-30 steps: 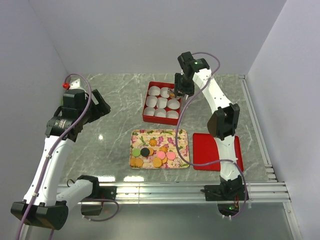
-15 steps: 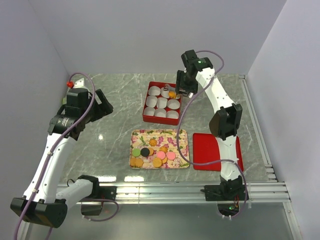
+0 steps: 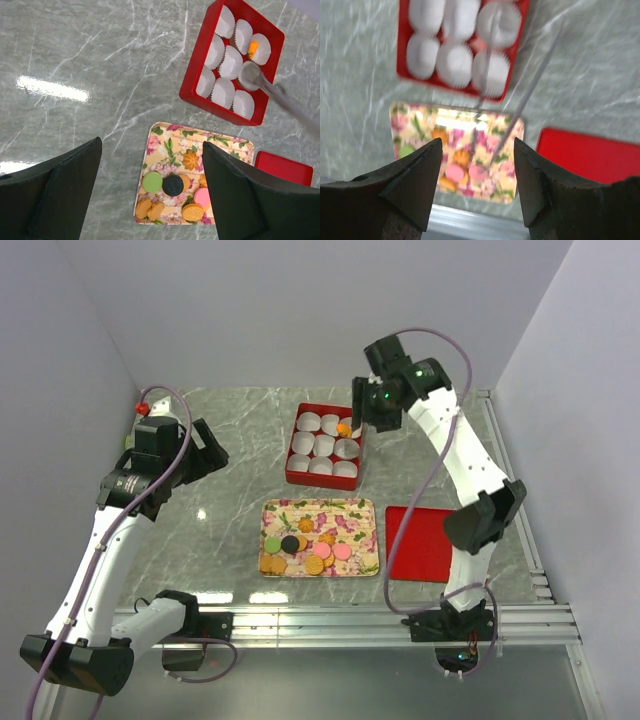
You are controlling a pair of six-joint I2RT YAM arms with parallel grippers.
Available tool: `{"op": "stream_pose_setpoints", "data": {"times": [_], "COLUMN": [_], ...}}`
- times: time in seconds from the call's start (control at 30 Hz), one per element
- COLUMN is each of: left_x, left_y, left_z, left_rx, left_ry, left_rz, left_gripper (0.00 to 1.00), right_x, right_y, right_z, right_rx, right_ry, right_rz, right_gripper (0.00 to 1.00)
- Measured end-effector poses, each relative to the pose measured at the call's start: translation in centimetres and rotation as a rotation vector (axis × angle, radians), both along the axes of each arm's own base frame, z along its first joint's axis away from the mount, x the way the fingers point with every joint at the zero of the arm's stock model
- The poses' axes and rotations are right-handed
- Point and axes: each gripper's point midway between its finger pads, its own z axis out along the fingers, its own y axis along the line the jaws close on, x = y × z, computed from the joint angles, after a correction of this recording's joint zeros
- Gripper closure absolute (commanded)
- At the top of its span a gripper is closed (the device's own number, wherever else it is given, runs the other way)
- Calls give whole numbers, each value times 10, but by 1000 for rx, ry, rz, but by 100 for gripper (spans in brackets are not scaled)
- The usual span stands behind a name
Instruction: Pack the cookies
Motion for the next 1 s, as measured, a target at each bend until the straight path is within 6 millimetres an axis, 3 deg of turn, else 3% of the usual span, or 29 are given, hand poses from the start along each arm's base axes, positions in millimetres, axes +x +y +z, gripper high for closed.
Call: {"op": "stream_pose_setpoints", "data": {"times": [0.1, 0.23, 0.47, 0.57, 0.83, 0.9, 0.93, 1.0], "left_x": [0, -1, -2, -4, -5, -5, -6, -8], "left_y": [-2, -5, -8, -10, -12, -12, -12, -12], "left_z": [0, 1, -1, -8, -9, -9, -10, -12], "left_rx": [-9, -21, -41, -48, -53, -54, -54, -54], "left_ry": [1, 1, -6, 10, 13, 8, 8, 7], "left_rz": [-7, -16, -24, -30, -35, -37, -37, -38], "left_gripper": [13, 13, 14, 14, 14, 14, 14, 13], "right_x": [-39, -91, -139, -150, -171, -168, -164, -156], "right_y": [18, 33, 3, -7, -32, -34, -36, -41], "right_z": [-2, -21, -43, -55, -126, -129, -131, -134], "right_rx": [-27, -59, -85, -97, -127, -123, -120, -123], "right_ry": [21, 84, 146, 159, 328, 340, 339, 336], "right_rz": [78, 160, 117, 86, -24, -55, -75, -112], "right_gripper": [35, 37, 33, 26, 18, 14, 1, 1]}}
